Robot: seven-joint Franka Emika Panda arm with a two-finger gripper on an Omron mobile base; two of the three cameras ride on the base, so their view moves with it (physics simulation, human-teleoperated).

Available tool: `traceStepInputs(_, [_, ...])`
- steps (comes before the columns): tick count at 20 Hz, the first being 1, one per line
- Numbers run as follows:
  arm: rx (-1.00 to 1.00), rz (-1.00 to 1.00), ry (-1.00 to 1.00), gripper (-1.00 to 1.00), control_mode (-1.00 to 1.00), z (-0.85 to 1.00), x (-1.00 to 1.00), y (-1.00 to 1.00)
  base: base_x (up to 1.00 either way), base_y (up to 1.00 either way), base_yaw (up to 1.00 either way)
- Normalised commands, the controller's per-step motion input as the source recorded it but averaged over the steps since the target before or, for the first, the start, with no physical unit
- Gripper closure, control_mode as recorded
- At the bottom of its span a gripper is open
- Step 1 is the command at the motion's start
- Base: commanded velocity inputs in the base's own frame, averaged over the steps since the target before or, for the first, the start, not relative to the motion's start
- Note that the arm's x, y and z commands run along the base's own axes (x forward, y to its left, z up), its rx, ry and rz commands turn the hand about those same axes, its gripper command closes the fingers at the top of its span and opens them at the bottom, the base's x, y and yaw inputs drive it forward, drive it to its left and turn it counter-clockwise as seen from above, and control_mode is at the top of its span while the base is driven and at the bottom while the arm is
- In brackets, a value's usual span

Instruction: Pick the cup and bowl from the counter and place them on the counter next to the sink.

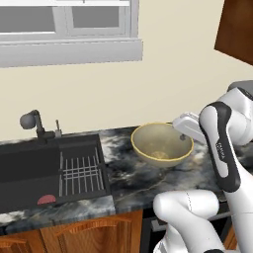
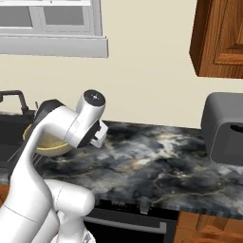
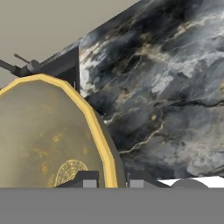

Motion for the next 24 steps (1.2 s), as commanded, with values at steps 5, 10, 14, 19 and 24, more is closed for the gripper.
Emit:
traceStepInputs(5, [0.00, 0.00, 0.00, 1.00, -1.00, 0.00, 0.00, 0.00, 0.00, 0.00, 0.00])
traceStepInputs(10, [0.00, -0.06, 0.00, 1.00, -1.00, -0.08, 0.23, 0.26, 0.00, 0.00, 0.00])
traceStepInputs(14, [0.00, -0.14, 0.08, 1.00, -1.00, 0.00, 0.48, 0.41, 0.00, 0.00, 0.00])
traceStepInputs(19, [-0.01, -0.17, 0.05, 1.00, -1.00, -0.02, 0.46, 0.45, 0.00, 0.00, 0.00])
traceStepInputs(24, [0.00, -0.01, 0.02, 1.00, -1.00, -0.02, 0.25, 0.00, 0.00, 0.00, 0.00])
